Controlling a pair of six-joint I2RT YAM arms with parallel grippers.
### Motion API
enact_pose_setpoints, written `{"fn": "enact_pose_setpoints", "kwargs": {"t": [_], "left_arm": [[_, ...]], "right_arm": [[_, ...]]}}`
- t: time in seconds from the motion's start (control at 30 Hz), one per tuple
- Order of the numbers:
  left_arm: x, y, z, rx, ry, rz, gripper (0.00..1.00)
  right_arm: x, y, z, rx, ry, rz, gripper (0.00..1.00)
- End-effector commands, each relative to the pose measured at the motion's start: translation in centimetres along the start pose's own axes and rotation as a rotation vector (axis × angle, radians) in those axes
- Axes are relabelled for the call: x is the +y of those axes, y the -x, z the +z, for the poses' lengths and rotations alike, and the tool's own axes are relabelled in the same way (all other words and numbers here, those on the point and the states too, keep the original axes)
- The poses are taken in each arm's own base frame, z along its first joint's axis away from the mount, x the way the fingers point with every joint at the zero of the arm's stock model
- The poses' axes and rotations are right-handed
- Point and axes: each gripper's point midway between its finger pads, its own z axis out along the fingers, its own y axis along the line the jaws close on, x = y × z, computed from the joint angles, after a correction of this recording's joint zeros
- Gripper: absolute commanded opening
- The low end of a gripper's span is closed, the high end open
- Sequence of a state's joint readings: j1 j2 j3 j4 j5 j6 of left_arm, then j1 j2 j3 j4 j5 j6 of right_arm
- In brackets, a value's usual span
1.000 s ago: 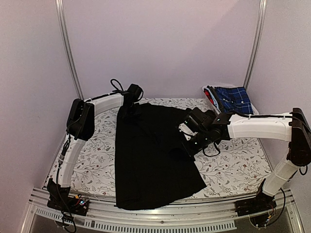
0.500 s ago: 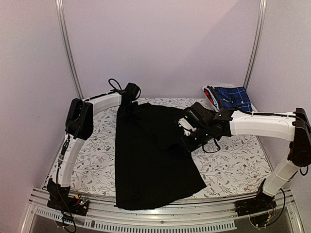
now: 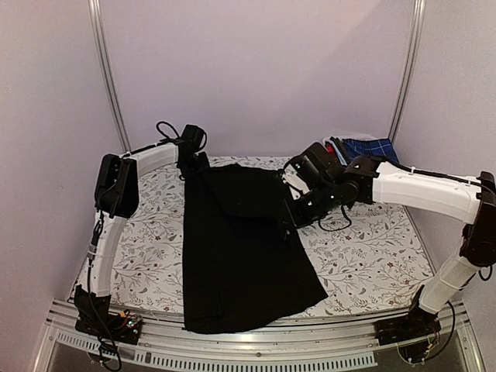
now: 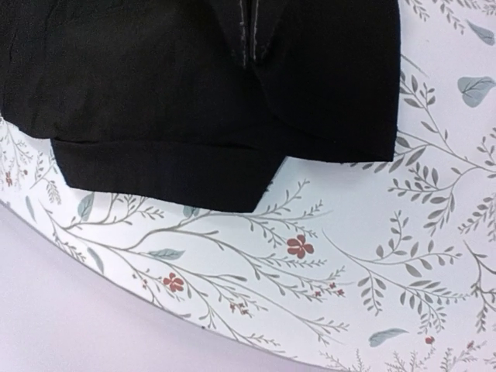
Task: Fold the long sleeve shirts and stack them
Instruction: Fold the flattened shirt at the center of the board.
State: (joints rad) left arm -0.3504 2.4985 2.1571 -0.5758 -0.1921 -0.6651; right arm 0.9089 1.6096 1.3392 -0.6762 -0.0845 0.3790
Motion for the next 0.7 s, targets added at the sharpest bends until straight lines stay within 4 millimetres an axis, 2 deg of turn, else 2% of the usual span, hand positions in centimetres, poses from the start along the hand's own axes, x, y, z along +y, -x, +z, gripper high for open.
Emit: {"fn": "enact_pose_setpoints", "kwargs": {"t": [0.0, 0.1, 0.3, 0.43, 0.5, 0.67], "left_arm": [[-0.7, 3.4, -1.9, -0.072, -0.079, -0.025, 0.00], [-0.9, 3.8, -1.7, -0.074, -0.104, -0.029, 0.00], [-1.3, 2.7, -0.6, -0.026, -0.156, -0.015, 0.00], [-1.2, 1.9, -0.3, 0.000, -0.171, -0.008, 0.16], [-1.1, 1.9, -0.4, 0.002, -0.174, 0.001, 0.29], [-0.8, 2.7, -1.9, -0.010, -0.182, 0.026, 0.46]], "right_arm": [[2.1, 1.7, -2.3, -0.034, 0.088, 0.056, 0.00], [3.4, 1.9, -2.7, -0.028, 0.154, 0.075, 0.00], [5.7, 1.3, -0.6, 0.025, 0.234, 0.098, 0.00], [7.8, 1.4, 0.8, 0.046, 0.312, 0.111, 0.00], [8.6, 1.6, 1.8, 0.061, 0.341, 0.120, 0.00], [10.6, 2.0, 3.5, 0.089, 0.428, 0.135, 0.00]]}}
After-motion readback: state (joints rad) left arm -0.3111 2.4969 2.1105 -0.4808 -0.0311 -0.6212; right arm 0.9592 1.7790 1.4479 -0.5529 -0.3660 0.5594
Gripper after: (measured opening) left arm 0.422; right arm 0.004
